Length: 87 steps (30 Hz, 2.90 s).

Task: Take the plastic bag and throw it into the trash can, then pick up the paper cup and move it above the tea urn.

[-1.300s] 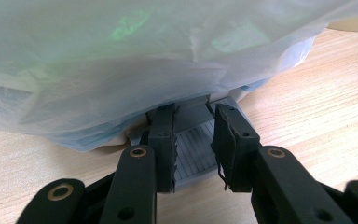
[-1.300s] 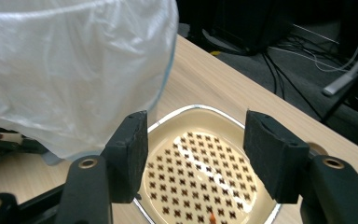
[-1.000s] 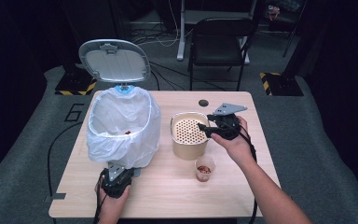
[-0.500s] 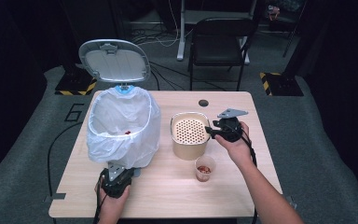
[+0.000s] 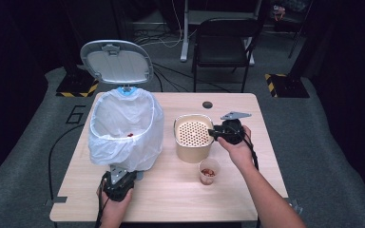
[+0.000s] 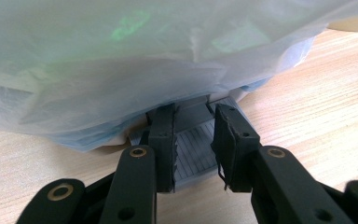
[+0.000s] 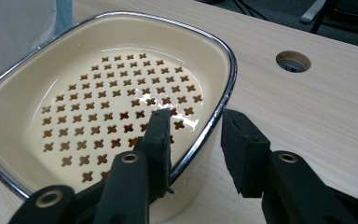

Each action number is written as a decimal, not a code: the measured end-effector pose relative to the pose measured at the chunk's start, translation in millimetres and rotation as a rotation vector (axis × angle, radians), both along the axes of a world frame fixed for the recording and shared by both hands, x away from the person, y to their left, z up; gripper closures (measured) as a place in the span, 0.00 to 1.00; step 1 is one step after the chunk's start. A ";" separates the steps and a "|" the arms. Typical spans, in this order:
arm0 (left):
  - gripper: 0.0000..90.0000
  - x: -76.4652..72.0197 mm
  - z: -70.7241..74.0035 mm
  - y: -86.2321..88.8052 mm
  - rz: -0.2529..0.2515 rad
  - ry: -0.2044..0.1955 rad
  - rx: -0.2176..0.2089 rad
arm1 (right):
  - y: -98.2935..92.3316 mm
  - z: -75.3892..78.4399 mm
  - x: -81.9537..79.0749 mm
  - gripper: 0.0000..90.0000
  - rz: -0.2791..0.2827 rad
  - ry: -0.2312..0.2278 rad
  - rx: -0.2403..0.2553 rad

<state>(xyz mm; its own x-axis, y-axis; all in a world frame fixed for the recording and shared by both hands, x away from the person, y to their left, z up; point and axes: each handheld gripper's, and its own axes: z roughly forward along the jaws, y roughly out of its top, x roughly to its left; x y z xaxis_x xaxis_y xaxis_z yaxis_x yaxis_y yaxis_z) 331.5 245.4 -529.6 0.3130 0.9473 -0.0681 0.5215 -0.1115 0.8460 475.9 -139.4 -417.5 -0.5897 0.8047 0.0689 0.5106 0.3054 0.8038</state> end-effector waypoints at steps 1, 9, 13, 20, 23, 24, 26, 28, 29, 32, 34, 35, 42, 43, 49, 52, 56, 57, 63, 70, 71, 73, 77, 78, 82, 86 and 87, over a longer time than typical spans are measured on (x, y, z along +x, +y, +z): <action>0.77 0.0 0.0 -0.1 0.001 0.000 -0.001 | 0.0 -0.1 -0.2 0.71 -0.002 0.000 0.001; 0.77 0.0 0.0 0.0 0.000 0.000 0.001 | -1.2 -0.4 -7.1 0.73 -0.007 -0.017 0.018; 0.77 -0.1 0.0 -0.2 0.002 0.000 -0.001 | -2.1 -0.7 -8.7 0.73 -0.001 -0.027 0.018; 0.77 0.0 -0.1 -0.2 0.002 0.000 -0.003 | 3.1 -1.1 -6.1 0.71 -0.030 -0.022 -0.010; 0.77 0.1 -0.2 -0.2 0.003 -0.001 -0.007 | 4.2 -3.7 -2.1 0.70 -0.046 0.000 0.010; 0.77 0.1 -0.2 -0.2 0.003 -0.001 -0.008 | 3.8 -4.4 -1.2 0.70 -0.045 0.011 0.021; 0.77 0.1 -0.2 -0.2 0.003 0.000 -0.009 | 3.7 -6.1 0.1 0.71 -0.041 0.025 0.033; 0.77 0.0 0.1 0.0 0.001 0.004 -0.008 | 5.0 -5.5 -0.6 0.71 -0.046 0.023 0.023; 0.77 0.0 0.1 0.0 0.000 0.003 -0.008 | 5.7 -5.3 -1.0 0.72 -0.044 0.024 0.023; 0.77 0.2 -0.1 -0.1 0.001 -0.001 -0.007 | 7.7 -4.7 -3.0 0.75 -0.025 0.035 0.025; 0.77 0.0 0.1 0.2 -0.001 0.003 -0.006 | 10.6 -4.1 -5.5 0.76 -0.012 0.037 0.018; 0.77 0.1 0.0 0.0 0.001 0.001 -0.007 | 11.8 -4.2 -6.7 0.76 0.000 0.038 0.018; 0.77 0.0 0.0 0.0 0.000 0.003 -0.007 | 16.7 -4.4 -13.9 0.76 0.047 0.039 0.017; 0.77 0.1 -0.2 -0.2 0.003 -0.001 -0.009 | 17.0 -4.6 -14.2 0.76 0.053 0.036 0.017; 0.77 0.1 -0.1 -0.2 0.003 0.000 -0.008 | 20.4 -4.7 -18.9 0.77 0.079 0.033 0.008; 0.77 0.0 0.1 0.0 0.000 0.004 -0.007 | 21.2 -4.5 -20.9 0.77 0.084 0.033 0.005; 0.77 0.0 0.0 -0.1 0.002 0.001 -0.007 | 18.8 -3.4 -25.2 0.66 0.086 0.014 0.032; 0.77 0.1 -0.2 -0.2 0.003 0.000 -0.008 | 18.2 -2.7 -26.8 0.63 0.085 0.013 0.040; 0.77 0.0 0.1 0.0 0.001 0.004 -0.007 | 9.5 7.8 -41.8 0.49 0.103 -0.030 0.074; 0.77 0.0 0.1 0.1 0.000 0.004 -0.008 | -4.9 15.7 -62.2 0.41 0.131 -0.053 0.108; 0.77 -0.1 0.1 -0.1 0.002 0.006 -0.011 | -7.5 16.4 -64.9 0.40 0.137 -0.052 0.119; 0.77 -0.1 0.1 -0.1 0.003 0.006 -0.011 | -12.4 16.9 -69.4 0.38 0.140 -0.045 0.118; 0.77 0.0 0.1 0.0 0.001 0.006 -0.009 | -23.7 13.8 -79.3 0.34 0.136 -0.043 0.122; 0.77 0.1 0.2 0.3 -0.002 0.004 -0.006 | -26.0 12.2 -81.5 0.33 0.135 -0.042 0.123; 0.77 0.1 0.0 0.0 0.001 0.001 -0.006 | -32.9 1.7 -89.9 0.27 0.132 -0.040 0.125; 0.77 0.2 -0.1 0.0 0.001 -0.001 -0.006 | -35.5 -12.8 -97.0 0.22 0.138 -0.043 0.132; 0.77 0.1 0.0 0.0 0.001 0.001 -0.005 | -35.3 -15.0 -98.2 0.21 0.139 -0.045 0.133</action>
<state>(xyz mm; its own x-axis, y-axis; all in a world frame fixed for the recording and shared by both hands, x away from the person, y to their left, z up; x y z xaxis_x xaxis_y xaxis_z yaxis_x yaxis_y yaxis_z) 331.6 245.4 -529.6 0.3121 0.9472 -0.0732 0.5222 -0.1067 0.8461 377.7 -174.7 -432.5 -0.6994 0.7009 0.1400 0.4336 0.2603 0.8627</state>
